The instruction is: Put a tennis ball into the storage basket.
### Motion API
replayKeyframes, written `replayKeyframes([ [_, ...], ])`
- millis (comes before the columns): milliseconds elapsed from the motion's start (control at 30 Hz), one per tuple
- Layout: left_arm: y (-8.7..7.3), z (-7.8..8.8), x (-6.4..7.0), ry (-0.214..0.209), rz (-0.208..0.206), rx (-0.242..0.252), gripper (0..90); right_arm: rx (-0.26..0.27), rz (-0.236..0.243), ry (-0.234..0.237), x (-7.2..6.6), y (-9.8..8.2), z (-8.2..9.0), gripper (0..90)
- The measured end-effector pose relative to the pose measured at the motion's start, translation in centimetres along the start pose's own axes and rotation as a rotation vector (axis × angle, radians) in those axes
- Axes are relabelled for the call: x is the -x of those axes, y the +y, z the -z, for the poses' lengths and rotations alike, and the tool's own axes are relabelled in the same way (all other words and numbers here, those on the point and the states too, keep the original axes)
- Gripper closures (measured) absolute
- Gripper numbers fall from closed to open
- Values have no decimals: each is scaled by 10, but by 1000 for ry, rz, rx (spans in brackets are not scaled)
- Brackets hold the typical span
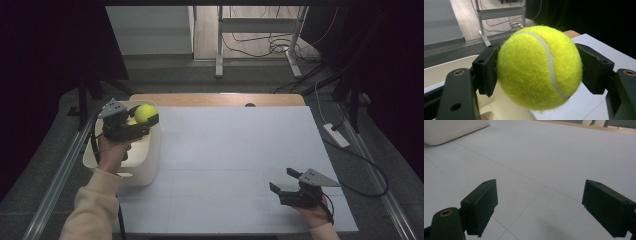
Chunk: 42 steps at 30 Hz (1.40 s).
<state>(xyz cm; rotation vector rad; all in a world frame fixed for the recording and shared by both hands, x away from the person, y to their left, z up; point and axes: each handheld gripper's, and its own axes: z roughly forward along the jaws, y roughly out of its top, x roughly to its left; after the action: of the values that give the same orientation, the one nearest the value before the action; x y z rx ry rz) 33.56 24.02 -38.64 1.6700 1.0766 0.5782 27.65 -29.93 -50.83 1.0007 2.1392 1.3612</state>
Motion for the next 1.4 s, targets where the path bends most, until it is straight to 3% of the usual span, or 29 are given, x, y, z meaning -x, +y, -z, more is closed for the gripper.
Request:
replayKeyframes([
  [533,-7,8,-29,80,27,-55,266,1,-2,2,0,0,0,135],
  [1400,-9,4,-55,148,36,-193,265,0,1,3,0,1,-1,135],
])
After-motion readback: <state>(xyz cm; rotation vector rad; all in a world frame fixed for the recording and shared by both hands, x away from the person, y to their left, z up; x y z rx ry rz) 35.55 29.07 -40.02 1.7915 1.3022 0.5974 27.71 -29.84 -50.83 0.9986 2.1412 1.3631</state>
